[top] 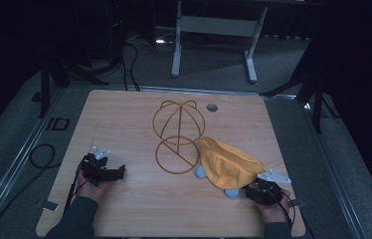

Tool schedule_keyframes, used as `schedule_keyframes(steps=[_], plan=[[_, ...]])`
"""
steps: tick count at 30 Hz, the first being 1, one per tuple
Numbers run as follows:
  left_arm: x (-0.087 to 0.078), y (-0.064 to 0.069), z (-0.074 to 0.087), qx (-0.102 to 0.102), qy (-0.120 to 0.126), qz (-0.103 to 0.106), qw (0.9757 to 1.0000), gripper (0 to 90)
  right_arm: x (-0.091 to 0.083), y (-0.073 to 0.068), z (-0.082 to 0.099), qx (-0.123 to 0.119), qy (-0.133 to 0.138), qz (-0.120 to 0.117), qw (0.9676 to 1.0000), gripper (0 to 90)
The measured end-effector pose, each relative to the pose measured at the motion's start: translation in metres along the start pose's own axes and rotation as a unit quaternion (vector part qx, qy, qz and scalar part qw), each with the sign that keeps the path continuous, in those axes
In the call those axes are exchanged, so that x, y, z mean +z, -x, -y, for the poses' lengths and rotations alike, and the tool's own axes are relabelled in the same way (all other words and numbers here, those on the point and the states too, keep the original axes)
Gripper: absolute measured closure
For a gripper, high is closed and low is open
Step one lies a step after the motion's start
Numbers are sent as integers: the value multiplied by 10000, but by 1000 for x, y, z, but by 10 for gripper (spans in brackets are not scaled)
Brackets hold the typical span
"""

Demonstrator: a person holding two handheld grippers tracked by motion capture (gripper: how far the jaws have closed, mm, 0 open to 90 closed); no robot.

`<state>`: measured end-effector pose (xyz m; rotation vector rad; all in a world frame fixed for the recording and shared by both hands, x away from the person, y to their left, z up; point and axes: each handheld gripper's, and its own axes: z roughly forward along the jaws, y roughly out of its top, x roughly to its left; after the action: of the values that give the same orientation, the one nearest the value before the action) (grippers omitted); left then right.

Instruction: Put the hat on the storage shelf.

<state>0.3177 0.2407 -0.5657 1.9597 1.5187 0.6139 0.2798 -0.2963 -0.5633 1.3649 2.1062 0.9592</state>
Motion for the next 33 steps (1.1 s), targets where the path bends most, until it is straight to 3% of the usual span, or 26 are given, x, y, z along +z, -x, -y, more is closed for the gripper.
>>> schedule_keyframes(steps=[5,10,18,33], plan=[[0,0,0,-1,-2,1,10000,20,-2,-1,0,-8,-40,-7,10000,463],[0,0,0,-1,0,1,10000,20,-5,-3,-1,-112,-127,-54,9998,585],[0,0,0,0,-1,2,10000,20,-18,-14,-4,-535,-245,-18,9983,897],[-1,1,1,23,-2,41,10000,20,-48,-40,-10,-837,26,-276,9961,900]])
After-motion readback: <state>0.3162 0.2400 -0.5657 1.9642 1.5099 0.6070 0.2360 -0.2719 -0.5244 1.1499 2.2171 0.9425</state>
